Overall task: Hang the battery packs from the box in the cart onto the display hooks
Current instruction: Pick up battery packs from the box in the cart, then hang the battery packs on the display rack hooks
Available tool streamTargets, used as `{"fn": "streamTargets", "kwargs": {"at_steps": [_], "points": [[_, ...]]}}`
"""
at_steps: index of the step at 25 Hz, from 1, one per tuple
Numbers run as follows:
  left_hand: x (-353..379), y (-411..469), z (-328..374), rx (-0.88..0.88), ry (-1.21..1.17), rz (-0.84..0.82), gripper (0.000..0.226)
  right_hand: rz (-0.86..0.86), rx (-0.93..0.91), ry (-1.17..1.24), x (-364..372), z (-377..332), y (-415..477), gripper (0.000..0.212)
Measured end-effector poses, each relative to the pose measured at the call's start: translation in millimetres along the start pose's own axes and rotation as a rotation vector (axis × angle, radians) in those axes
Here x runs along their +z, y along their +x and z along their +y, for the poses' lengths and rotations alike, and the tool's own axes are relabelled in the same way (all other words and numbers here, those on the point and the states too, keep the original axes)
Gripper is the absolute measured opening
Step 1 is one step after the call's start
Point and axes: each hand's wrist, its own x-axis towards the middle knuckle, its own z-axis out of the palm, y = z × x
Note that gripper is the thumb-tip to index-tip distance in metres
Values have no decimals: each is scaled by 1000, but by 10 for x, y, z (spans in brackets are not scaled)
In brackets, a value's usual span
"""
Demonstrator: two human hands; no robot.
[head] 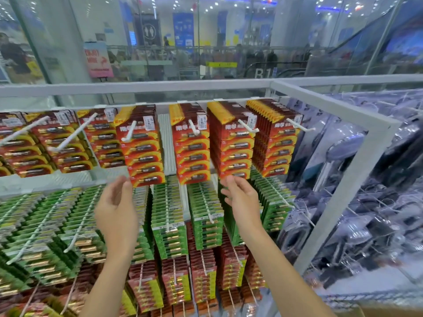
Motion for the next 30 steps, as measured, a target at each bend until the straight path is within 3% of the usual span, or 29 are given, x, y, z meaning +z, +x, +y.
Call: {"fn": "streamTargets", "kwargs": {"at_steps": [5,14,21,26,30], "points": [[90,-689,-182,-152,-70,-89,23,74,118,43,-690,270,-358,22],[1042,-2212,-817,-426,19,-633,17,564,308,172,-2584,799,-1213,22],[1967,-3779,-930,-498,157,-1033,21,896,427,251,-4178,1168,-2096,23],[2550,-4837,-1158,-667,277,-1229,20,1031,538,241,-5000,1374,-2568,27],[3032,-5595,-1427,-692,428,-1361,15,1085,625,246,-5456,1516,-2832,26]]}}
